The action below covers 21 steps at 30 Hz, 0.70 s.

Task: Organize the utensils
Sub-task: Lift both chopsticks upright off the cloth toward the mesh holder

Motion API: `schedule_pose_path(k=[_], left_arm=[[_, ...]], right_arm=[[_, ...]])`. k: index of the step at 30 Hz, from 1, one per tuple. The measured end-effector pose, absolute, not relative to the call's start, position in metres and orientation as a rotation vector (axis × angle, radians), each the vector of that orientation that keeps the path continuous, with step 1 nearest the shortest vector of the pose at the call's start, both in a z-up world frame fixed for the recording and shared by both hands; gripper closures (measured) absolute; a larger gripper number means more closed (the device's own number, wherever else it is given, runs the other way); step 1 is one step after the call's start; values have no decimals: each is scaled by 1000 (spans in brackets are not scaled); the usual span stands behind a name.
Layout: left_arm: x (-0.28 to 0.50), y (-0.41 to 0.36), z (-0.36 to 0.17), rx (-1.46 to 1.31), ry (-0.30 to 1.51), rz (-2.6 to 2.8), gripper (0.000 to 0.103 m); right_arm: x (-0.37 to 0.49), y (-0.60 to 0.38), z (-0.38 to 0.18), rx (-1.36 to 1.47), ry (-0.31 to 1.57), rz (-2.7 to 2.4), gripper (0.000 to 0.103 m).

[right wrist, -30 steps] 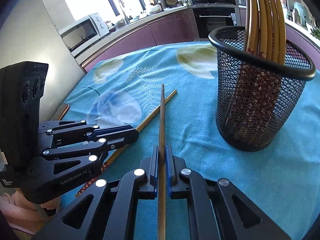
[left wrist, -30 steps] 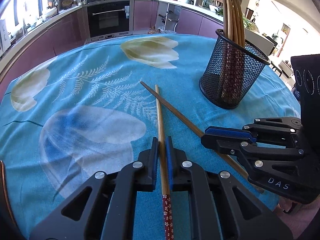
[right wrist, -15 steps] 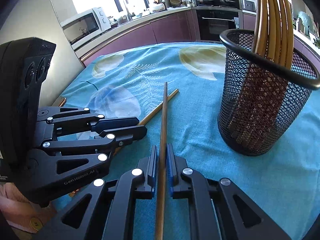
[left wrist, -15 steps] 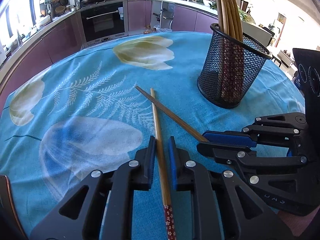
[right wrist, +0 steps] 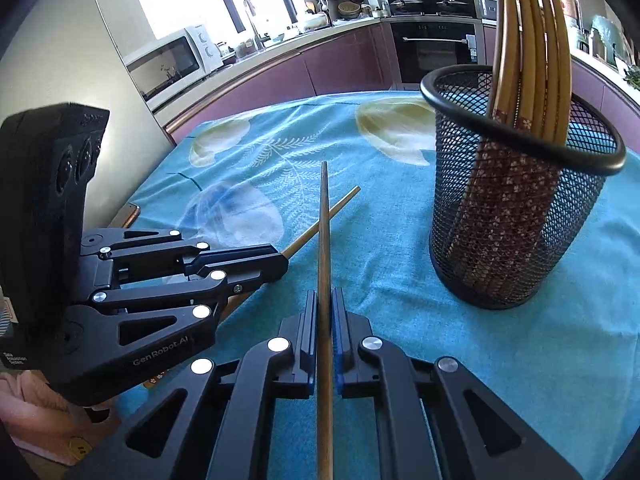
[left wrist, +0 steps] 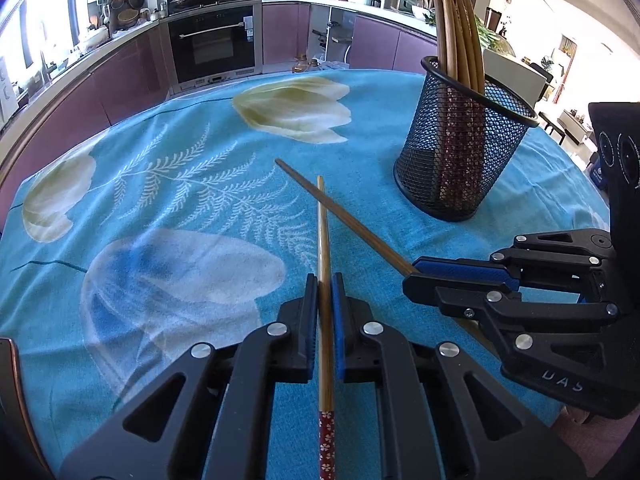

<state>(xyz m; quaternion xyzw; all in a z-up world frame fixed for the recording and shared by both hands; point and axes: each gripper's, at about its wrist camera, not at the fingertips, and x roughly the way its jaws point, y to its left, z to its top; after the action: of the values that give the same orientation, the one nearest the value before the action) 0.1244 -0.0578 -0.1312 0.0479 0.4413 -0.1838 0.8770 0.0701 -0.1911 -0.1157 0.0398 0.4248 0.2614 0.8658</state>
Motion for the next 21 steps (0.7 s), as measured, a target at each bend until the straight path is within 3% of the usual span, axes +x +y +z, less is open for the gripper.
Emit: schedule_pose_path(k=[21], left_arm=[[102, -35, -80, -10, 806, -452, 95]], right_arm=[[50, -218, -80, 114, 780, 560, 97]])
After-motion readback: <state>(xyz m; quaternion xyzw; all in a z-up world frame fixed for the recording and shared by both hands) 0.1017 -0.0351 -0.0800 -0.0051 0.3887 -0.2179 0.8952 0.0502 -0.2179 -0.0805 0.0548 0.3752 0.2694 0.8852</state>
